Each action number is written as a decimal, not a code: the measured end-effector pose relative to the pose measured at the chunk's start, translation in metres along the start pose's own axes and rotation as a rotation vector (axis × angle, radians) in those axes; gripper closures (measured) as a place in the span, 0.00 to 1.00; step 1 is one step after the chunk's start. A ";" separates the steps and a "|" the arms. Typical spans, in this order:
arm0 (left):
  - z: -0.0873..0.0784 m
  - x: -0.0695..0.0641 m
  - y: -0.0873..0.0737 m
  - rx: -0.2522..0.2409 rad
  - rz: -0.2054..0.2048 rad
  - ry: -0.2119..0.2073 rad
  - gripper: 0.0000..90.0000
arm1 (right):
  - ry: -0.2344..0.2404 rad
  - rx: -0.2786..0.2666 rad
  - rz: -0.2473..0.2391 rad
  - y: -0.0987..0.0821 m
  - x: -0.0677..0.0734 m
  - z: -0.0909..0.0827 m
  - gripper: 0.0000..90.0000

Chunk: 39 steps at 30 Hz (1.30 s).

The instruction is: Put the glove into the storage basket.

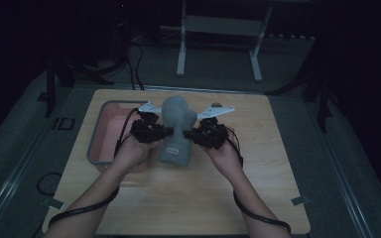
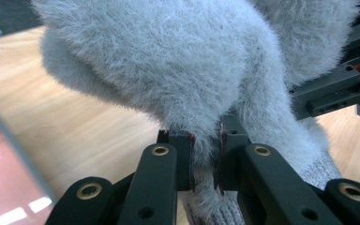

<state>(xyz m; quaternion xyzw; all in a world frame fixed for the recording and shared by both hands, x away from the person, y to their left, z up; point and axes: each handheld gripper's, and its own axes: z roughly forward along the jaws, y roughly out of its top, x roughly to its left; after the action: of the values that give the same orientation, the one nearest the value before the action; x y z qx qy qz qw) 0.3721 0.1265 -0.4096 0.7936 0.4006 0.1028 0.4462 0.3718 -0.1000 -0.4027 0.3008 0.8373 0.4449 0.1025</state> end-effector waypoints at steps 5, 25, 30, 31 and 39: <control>-0.015 0.012 0.006 -0.003 -0.006 0.014 0.90 | 0.013 -0.010 -0.015 0.019 0.006 0.006 0.91; -0.080 0.096 -0.018 0.040 -0.127 0.207 0.90 | 0.117 0.026 -0.065 0.093 0.051 0.106 0.91; -0.070 0.116 -0.039 0.112 -0.169 0.259 0.90 | 0.116 0.091 -0.068 0.087 0.058 0.145 0.91; -0.065 0.119 -0.043 0.132 -0.173 0.272 0.90 | 0.115 0.107 -0.064 0.084 0.059 0.153 0.91; -0.021 0.135 -0.065 0.307 -0.193 0.306 0.90 | 0.090 0.258 -0.010 0.057 0.051 0.201 0.91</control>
<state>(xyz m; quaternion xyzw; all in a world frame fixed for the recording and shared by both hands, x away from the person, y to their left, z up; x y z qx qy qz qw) 0.4148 0.2557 -0.4752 0.7855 0.5484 0.1167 0.2621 0.4431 0.0916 -0.4692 0.2869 0.8928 0.3461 0.0277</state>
